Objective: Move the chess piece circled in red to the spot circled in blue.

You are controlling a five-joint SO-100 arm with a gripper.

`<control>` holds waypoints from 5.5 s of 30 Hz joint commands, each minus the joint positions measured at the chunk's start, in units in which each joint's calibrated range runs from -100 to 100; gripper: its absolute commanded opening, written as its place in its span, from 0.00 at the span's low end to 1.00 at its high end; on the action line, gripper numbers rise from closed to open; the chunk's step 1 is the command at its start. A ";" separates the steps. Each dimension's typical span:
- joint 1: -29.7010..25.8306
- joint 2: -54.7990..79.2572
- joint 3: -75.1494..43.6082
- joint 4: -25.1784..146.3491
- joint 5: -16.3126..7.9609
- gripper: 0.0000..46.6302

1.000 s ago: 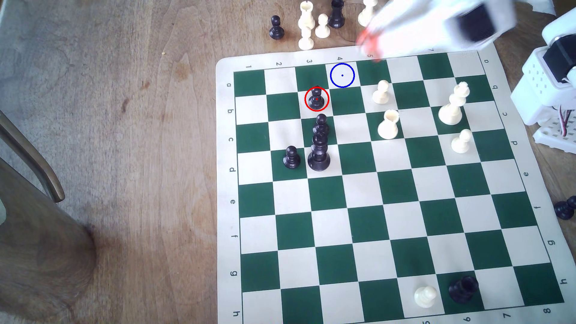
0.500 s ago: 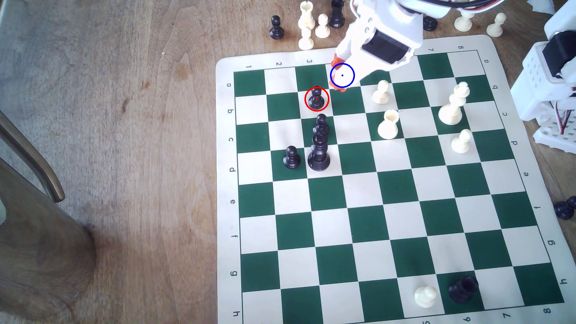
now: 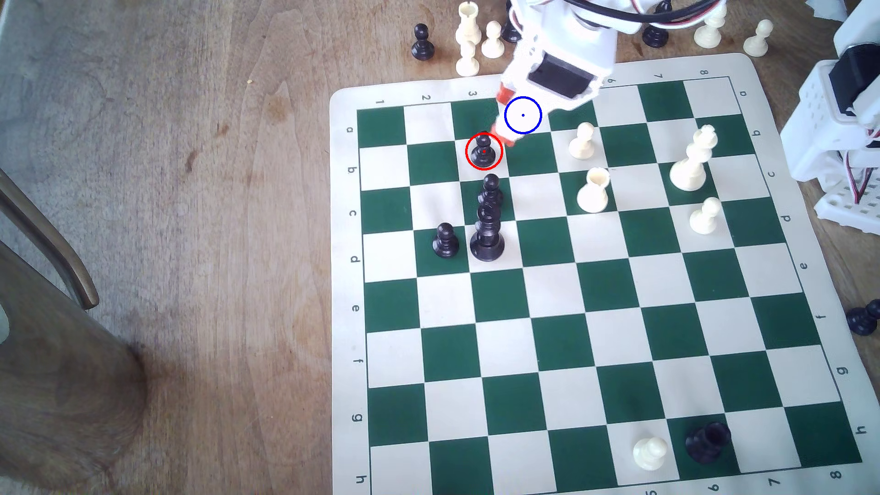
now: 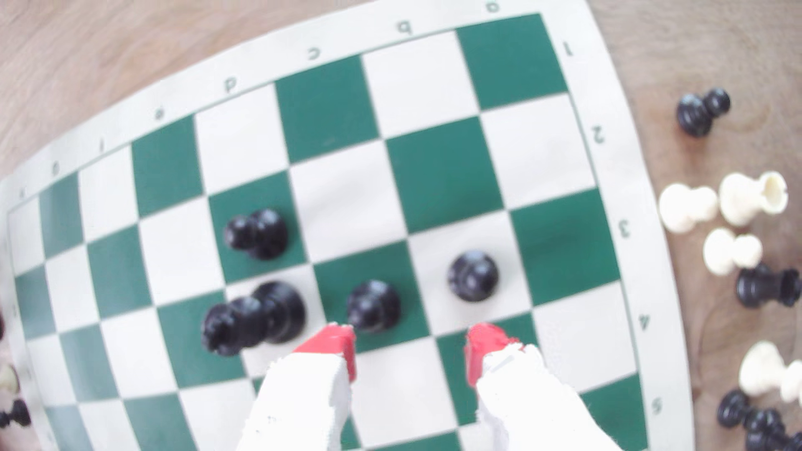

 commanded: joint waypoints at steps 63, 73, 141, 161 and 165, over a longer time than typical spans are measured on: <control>1.76 13.01 5.54 -17.33 -0.98 0.28; 2.08 13.01 5.81 -18.72 -1.03 0.25; 11.23 -3.72 25.57 -22.40 1.51 0.01; 11.23 1.80 25.57 -25.60 1.56 0.02; 11.30 1.89 25.57 -25.68 1.56 0.08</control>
